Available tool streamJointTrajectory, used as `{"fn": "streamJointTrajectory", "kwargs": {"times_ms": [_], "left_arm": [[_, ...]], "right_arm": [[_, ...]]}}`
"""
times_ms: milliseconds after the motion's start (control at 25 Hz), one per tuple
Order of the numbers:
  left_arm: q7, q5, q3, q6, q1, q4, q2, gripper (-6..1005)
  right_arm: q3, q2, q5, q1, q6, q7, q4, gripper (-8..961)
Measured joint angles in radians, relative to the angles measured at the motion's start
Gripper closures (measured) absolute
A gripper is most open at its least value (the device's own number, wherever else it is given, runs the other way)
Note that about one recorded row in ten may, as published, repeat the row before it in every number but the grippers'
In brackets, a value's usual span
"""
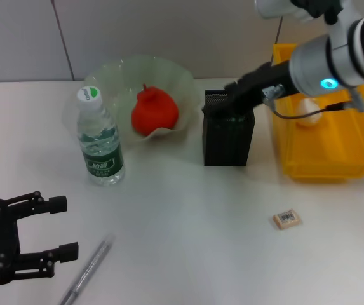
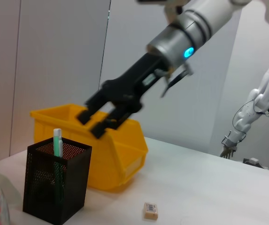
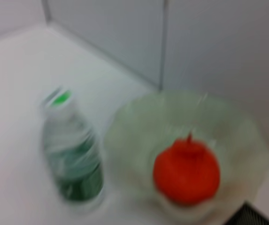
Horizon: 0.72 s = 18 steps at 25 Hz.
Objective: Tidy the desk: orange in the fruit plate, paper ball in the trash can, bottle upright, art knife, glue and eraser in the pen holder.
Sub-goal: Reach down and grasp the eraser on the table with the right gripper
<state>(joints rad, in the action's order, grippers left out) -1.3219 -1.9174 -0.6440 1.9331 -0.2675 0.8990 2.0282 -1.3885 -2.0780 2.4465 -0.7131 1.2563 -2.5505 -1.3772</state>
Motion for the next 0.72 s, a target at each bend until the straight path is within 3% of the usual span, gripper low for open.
{"fn": "streamJointTrajectory", "kwargs": {"times_ms": [120,320,720], "left_arm": [[-0.001,0.000,0.001,0.006,0.001,0.001,0.001,197],[-0.001,0.001,0.001,0.018,0.002,0.005,0.002,198],[0.000,0.002,0.001,0.023,0.001,0.002,0.002,201]], "right_arm": [[-0.005,0.000,0.161,-0.042,0.283,-0.121,-0.114,411],[-0.019,-0.002,0.210,-0.091,0.440,-0.149,-0.055,301],[-0.073,-0.005,0.244,-0.134,0.449,-0.188,0.149,301]]}}
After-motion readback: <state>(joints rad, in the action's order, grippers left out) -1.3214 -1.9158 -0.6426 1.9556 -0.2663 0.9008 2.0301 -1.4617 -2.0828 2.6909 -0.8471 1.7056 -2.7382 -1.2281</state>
